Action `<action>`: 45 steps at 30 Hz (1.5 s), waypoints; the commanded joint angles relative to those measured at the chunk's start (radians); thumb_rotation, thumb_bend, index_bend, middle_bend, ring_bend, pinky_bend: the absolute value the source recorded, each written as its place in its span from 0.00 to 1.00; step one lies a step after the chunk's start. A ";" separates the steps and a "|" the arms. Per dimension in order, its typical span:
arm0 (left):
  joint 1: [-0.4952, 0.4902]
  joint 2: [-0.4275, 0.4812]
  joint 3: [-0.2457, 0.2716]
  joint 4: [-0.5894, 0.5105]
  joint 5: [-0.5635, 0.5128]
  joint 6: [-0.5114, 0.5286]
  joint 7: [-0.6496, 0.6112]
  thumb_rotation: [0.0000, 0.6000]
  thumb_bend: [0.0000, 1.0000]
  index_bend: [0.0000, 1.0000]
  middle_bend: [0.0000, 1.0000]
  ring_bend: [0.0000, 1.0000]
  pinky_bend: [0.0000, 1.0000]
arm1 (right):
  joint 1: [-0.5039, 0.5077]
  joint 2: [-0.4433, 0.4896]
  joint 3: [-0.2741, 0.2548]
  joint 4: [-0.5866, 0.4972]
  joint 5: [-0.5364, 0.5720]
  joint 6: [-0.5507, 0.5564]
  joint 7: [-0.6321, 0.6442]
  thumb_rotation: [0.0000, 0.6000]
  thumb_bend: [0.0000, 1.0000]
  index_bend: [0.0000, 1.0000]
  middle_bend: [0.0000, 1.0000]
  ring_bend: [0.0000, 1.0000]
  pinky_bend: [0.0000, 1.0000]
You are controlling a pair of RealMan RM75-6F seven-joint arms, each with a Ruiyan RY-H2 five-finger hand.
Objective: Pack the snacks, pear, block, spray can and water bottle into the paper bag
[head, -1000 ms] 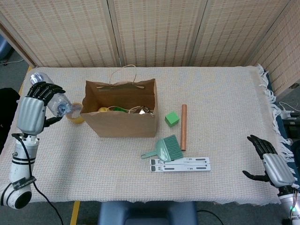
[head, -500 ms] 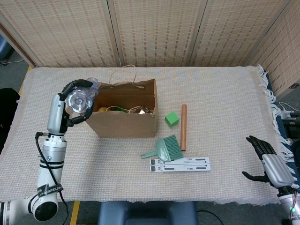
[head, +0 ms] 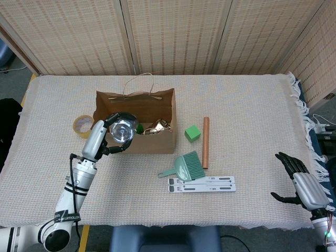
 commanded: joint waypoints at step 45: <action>0.387 0.285 0.346 0.281 0.339 0.282 0.460 1.00 0.38 0.00 0.00 0.00 0.08 | -0.008 -0.024 0.009 0.029 -0.002 0.033 -0.063 1.00 0.06 0.00 0.00 0.00 0.02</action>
